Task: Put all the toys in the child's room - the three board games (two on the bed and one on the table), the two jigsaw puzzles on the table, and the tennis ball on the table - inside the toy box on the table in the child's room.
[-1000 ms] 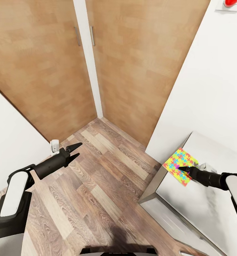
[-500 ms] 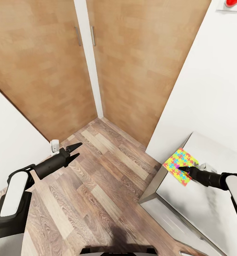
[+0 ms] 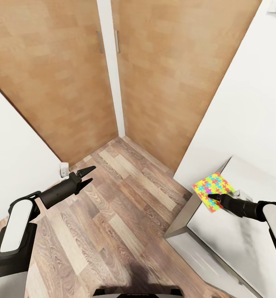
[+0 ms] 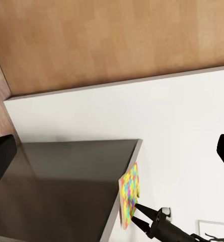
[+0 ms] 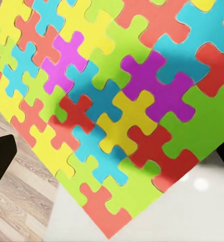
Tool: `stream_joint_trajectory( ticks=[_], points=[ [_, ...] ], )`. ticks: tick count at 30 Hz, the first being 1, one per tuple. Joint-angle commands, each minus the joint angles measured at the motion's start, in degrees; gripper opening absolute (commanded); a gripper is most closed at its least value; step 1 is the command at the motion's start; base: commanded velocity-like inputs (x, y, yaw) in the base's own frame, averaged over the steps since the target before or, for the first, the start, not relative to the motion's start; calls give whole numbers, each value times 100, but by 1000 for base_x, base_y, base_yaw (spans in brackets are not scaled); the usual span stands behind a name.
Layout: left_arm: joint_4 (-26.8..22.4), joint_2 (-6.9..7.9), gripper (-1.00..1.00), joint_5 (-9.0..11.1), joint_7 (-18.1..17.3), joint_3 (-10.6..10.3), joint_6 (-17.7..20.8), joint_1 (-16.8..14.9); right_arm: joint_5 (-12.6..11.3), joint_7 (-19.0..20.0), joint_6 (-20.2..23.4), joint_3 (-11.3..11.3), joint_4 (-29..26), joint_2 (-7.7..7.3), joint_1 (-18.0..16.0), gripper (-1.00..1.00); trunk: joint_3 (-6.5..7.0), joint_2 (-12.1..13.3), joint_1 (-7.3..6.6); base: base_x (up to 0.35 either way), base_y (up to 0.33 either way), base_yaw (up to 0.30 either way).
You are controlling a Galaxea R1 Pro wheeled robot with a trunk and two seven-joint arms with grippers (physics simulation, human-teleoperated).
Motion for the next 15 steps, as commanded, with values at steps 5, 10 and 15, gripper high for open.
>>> stream_joint_trajectory(
  ticks=[5,10,15],
  points=[
    [-1,-1,100,-38,-39,6,27,-5,-47,-40,24,-4,-4,-1,-4,100,-8,-9,3,0,0,24],
    [1,-1,100,-38,-39,6,27,-5,-48,-40,24,-4,-4,-2,-4,100,-8,-9,3,0,0,9],
    [1,-4,100,-38,-36,4,27,-5,-47,-40,24,-4,-4,-2,-3,100,-8,-9,3,0,0,4]
  ],
)
